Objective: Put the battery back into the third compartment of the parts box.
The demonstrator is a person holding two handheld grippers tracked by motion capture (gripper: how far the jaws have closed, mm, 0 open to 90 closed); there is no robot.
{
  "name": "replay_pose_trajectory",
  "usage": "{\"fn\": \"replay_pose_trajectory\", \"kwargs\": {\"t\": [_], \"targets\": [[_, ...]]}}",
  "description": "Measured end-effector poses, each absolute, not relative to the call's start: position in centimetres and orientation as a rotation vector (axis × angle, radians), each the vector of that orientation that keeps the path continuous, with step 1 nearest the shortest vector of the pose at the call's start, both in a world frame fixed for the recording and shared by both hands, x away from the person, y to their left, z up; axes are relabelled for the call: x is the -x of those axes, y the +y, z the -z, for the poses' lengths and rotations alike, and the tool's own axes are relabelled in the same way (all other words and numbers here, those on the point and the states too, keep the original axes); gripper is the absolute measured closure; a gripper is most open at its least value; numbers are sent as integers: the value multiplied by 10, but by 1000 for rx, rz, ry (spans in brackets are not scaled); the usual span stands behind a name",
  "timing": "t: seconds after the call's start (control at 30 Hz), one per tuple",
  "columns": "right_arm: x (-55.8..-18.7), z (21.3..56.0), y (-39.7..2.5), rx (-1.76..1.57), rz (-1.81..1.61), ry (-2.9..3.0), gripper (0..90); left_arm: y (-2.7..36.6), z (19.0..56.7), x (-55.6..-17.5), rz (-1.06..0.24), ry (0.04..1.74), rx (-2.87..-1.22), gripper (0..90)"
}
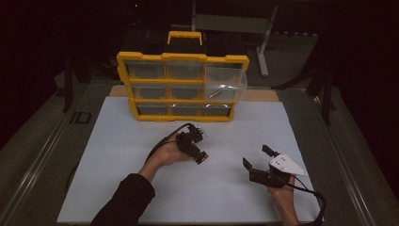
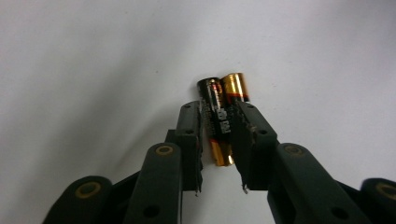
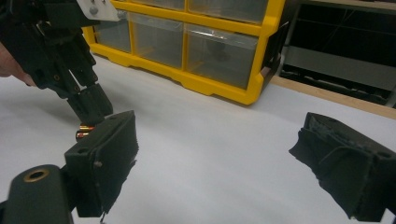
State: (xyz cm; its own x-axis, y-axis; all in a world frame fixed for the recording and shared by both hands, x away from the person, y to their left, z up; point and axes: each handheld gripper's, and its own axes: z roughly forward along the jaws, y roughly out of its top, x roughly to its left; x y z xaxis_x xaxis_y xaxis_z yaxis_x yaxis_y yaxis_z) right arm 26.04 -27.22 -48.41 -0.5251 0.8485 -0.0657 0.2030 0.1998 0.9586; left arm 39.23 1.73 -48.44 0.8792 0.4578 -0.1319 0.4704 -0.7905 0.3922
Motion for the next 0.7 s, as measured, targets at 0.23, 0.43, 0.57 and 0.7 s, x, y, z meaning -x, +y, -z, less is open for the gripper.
{"fn": "replay_pose_trajectory", "kwargs": {"t": [0.23, 0.43, 0.57, 0.7], "targets": [[-260, 484, -272, -978, -1347, 1864, 117, 15, 489, -394, 8, 705, -2655, 750], [-260, 484, -272, -978, -1348, 1864, 117, 11, 493, -393, -29, 704, -2686, 756], [-260, 484, -272, -978, -1347, 1863, 117, 9, 493, -391, -56, 686, -2700, 755], [-260, 484, -271, -975, -1346, 1866, 117, 10, 494, -390, -69, 688, -2688, 755]]}}
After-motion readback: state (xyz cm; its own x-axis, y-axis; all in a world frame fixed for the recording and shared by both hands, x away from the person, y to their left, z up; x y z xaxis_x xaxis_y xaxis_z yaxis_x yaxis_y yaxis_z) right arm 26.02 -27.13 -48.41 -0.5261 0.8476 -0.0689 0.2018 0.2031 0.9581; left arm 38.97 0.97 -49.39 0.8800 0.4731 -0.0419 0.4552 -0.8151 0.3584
